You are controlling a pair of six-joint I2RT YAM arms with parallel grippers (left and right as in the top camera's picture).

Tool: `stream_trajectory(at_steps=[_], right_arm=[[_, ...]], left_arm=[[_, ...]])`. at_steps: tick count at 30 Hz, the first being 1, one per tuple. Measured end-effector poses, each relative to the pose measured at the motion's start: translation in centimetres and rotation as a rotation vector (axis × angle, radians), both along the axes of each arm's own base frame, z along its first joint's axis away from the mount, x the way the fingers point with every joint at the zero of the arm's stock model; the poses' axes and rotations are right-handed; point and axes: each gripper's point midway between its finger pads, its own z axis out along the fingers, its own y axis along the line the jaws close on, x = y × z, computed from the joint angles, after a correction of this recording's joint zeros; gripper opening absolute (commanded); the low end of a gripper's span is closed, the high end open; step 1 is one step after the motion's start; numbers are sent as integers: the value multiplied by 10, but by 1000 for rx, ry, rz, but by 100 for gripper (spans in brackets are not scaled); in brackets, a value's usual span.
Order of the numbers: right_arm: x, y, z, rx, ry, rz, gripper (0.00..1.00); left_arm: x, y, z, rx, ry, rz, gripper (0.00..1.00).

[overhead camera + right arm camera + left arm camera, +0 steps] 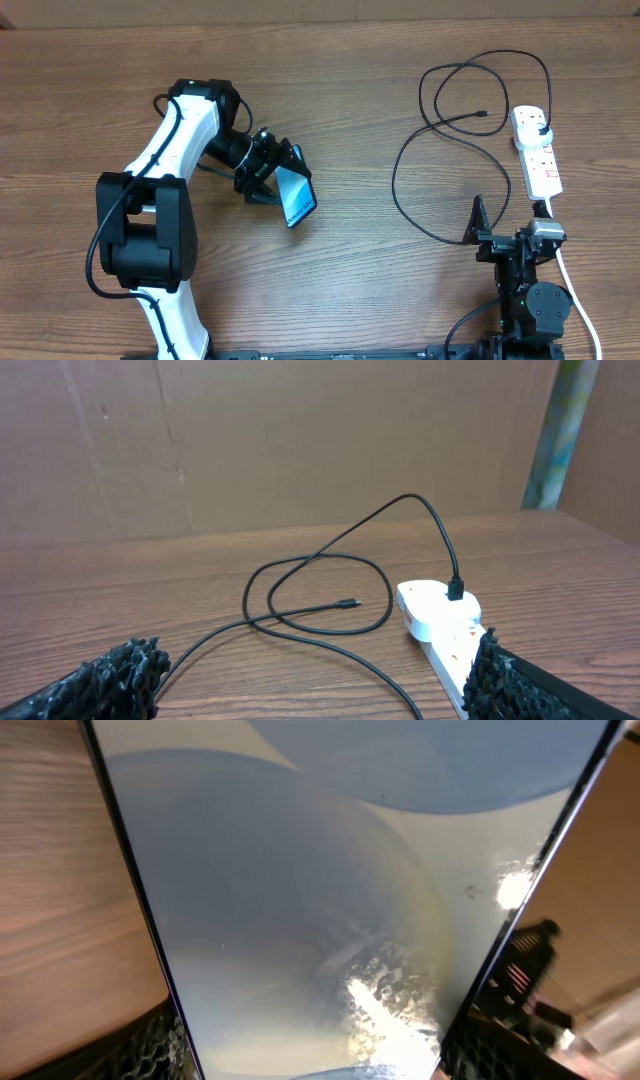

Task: Plug charger to phone and switch on socket
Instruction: 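Lift the phone with the left gripper and tilt it upright toward center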

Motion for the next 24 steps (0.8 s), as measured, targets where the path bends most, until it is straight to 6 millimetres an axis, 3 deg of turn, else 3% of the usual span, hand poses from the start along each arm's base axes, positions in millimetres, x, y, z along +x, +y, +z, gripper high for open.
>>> stream_trajectory(at_steps=[12,24], right_arm=[[0,0,0,0,0,0,100],[0,0,0,0,1,0,100]], left_arm=[[2,-26,41,-293,-31,20,60],[9,-36,65,-445,-49,65,59]])
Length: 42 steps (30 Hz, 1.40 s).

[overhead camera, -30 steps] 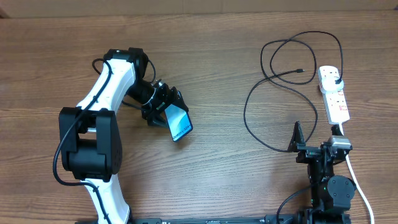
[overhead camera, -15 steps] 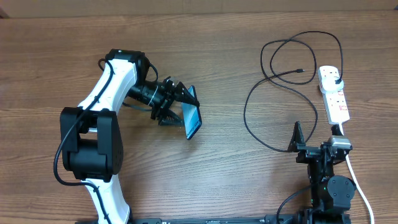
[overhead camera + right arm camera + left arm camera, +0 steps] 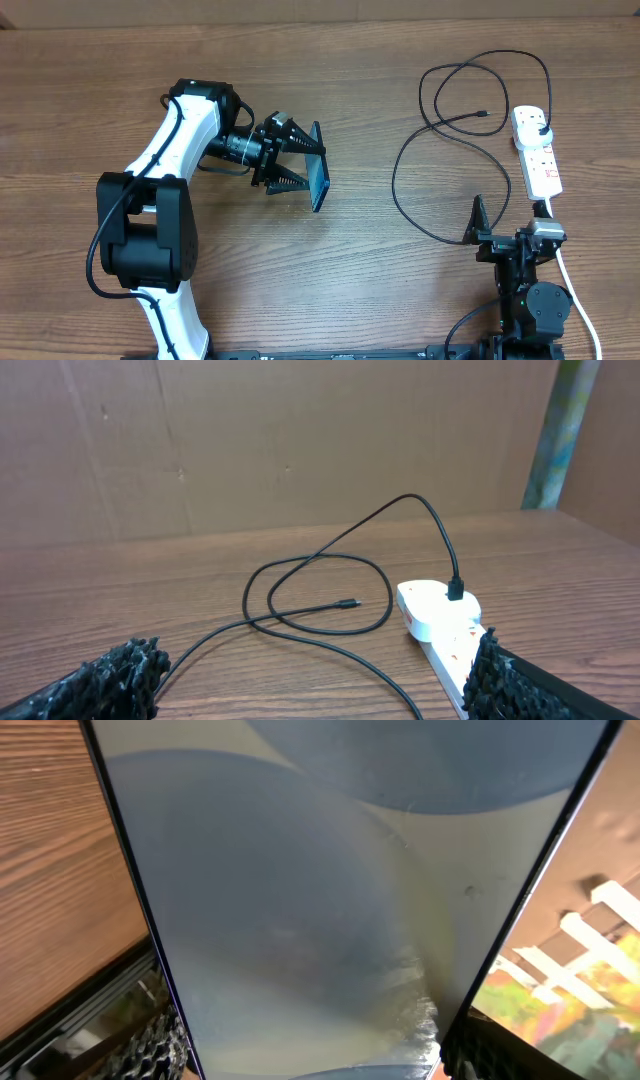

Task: Plug charger to phone and switch on socket
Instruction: 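Lift the phone with the left gripper and tilt it upright toward center, then move the right gripper to the phone and grasp its lower end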

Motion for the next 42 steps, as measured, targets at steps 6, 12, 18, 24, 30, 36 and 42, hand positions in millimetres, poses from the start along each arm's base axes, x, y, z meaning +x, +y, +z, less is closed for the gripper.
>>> stream_trajectory(at_steps=[6,12,18,24,30,36,42], right_arm=[[0,0,0,0,-1,0,100],[0,0,0,-1,0,0,100],[0,0,0,0,0,0,100],[0,1,1,-1,-3,6,100],[0,28,5,153,-22,162,100],[-12,80,7,647,73,446,100],[-30,113,7,951,230,623,100]], left_arm=[[3,-3,9,-53,1,19,59],[4,-3,12,-70,4,25,60],[5,-4,13,-78,5,29,59],[5,-4,15,-88,6,32,59],[5,-4,15,-90,7,34,59],[5,-4,15,-90,6,34,59],[5,-4,15,-91,7,34,59]])
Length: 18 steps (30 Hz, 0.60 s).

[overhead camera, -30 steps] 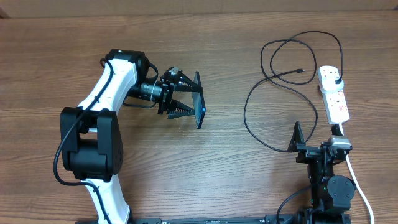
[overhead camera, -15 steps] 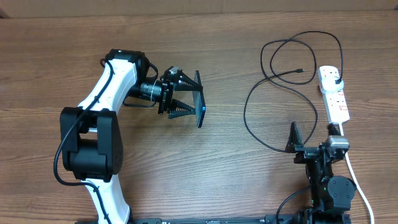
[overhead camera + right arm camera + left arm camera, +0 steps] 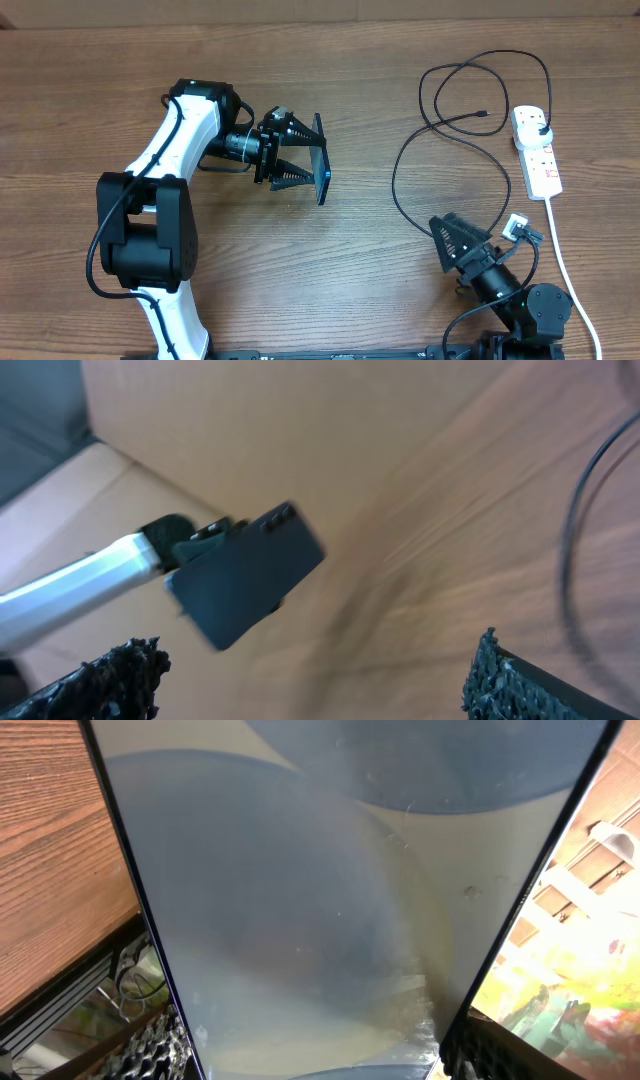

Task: Plug charger to phone and switch on socket
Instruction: 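Move the right gripper to the phone and grasp its lower end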

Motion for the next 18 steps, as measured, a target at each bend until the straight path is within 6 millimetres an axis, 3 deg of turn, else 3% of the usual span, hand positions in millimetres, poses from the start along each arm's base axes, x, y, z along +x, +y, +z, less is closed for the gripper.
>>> stream_trajectory(at_steps=[5,14,18], right_arm=[[-9,12,11,8,-43,85,100],[-14,16,-15,-113,-15,123,99],[-18,10,-5,-156,41,80,99]], left_arm=[[0,0,1,-6,0,2,58],[1,0,2,-10,1,4,59],[1,-1,2,-13,2,5,59]])
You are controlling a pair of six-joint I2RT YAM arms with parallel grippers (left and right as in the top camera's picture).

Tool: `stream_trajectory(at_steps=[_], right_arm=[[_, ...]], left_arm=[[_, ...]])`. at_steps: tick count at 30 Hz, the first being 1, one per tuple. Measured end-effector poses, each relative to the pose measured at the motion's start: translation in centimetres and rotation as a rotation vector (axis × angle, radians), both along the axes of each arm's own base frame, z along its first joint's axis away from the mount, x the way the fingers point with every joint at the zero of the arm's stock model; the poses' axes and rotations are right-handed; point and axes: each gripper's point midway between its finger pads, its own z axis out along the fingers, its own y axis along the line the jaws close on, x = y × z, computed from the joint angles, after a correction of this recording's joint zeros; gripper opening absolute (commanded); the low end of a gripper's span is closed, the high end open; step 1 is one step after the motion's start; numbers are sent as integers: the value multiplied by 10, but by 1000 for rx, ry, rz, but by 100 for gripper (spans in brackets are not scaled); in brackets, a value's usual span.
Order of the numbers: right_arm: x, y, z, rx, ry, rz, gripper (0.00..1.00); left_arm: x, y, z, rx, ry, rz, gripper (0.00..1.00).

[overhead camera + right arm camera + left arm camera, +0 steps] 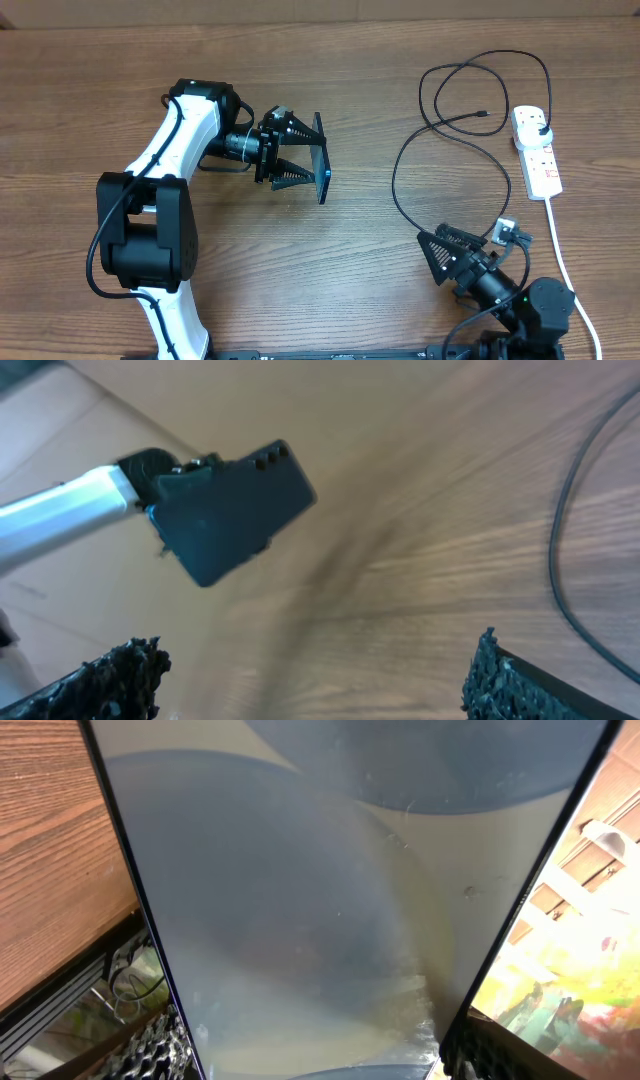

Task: Plug charger to phone and switch on socket
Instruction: 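Move the right gripper to the phone and grasp its lower end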

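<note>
My left gripper (300,152) is shut on the phone (322,160), held on edge above the table's middle left. Its blue screen (320,890) fills the left wrist view between both pads. From the right wrist, the phone's dark back (230,510) shows at upper left. My right gripper (445,262) is open and empty at the front right, turned toward the left. The black charger cable (440,120) loops on the table, its loose plug tip (484,113) near the white power strip (537,150), where the charger (541,128) is plugged in.
A white cord (570,280) runs from the strip toward the front edge beside my right arm. A stretch of the cable (590,540) curves along the right side of the right wrist view. Wood tabletop (360,260) lies between the arms.
My right gripper has shifted a little further left and forward near the front edge, so the phone sits higher in its view. The left gripper and phone have not moved.
At first my left gripper held the phone tilted, screen up, low over the table; then it held it on edge, further right. My right gripper faced the power strip at rest, then pointed left toward the phone, and now a little more so.
</note>
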Motion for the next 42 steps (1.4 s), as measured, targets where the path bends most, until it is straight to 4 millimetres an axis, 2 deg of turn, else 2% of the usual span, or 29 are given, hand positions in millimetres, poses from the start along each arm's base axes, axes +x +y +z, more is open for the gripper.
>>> stream_trajectory(at_steps=[9,15,20,24,27,30,33,38,42], right_arm=[[5,-16,70,-145,-5,-91,99],[27,-19,87,-188,56,-83,99],[39,0,105,-214,64,-9,99],[43,24,116,-260,52,54,99],[45,52,113,-317,53,107,99],[46,84,96,-396,59,148,99],[48,100,86,-461,51,136,100],[44,138,77,-562,-22,102,100],[48,155,62,-641,-43,48,100]], left_arm=[[1,0,0,-1,-8,0,59],[1,0,0,-1,-8,0,59],[1,0,0,-1,-9,0,59],[1,0,0,-1,-9,0,59],[1,0,0,-1,-9,0,59],[1,0,0,-2,-9,0,59],[1,0,0,-2,-9,0,59],[1,0,0,-4,-10,1,59],[1,0,0,-4,-11,1,59]])
